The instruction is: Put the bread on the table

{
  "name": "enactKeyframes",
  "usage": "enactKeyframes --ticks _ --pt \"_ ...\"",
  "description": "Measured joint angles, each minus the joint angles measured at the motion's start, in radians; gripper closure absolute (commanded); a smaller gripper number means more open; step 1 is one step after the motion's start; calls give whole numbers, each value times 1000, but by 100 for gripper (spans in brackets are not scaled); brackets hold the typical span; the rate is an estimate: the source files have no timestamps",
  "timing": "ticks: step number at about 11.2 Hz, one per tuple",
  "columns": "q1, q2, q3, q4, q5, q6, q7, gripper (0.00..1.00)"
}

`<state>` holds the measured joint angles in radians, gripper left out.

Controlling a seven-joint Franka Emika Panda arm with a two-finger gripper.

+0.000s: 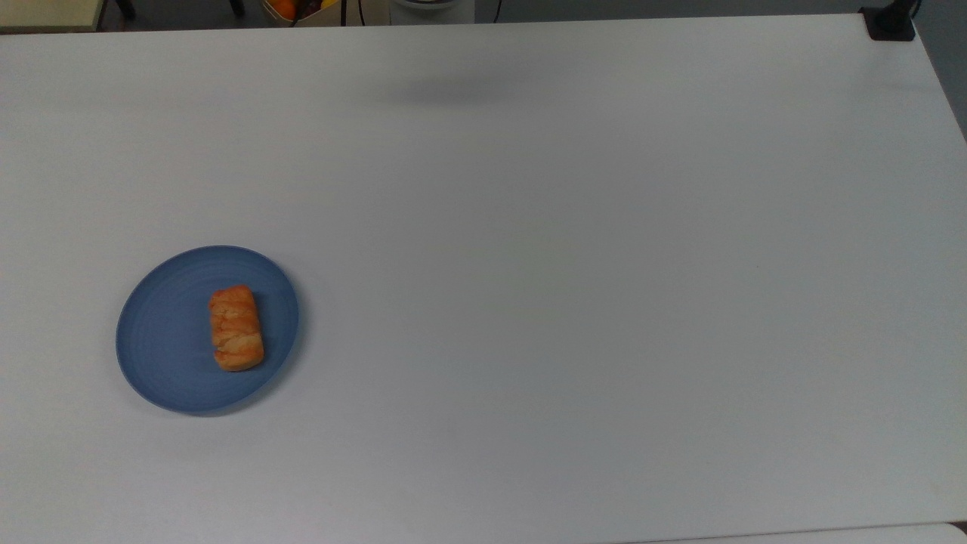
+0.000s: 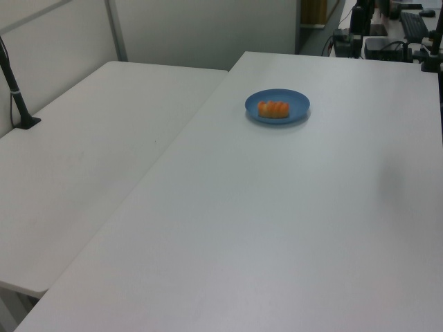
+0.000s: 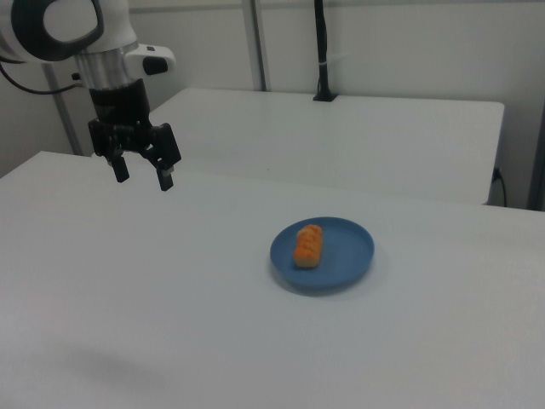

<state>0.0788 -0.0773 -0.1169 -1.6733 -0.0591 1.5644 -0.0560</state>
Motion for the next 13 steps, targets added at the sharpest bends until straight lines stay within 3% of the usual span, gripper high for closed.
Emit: enactKeyframes --ticks 7,13 --pt "0 5 0 1 0 1 -21 0" --pt "-44 58 -1 34 0 115 -22 0"
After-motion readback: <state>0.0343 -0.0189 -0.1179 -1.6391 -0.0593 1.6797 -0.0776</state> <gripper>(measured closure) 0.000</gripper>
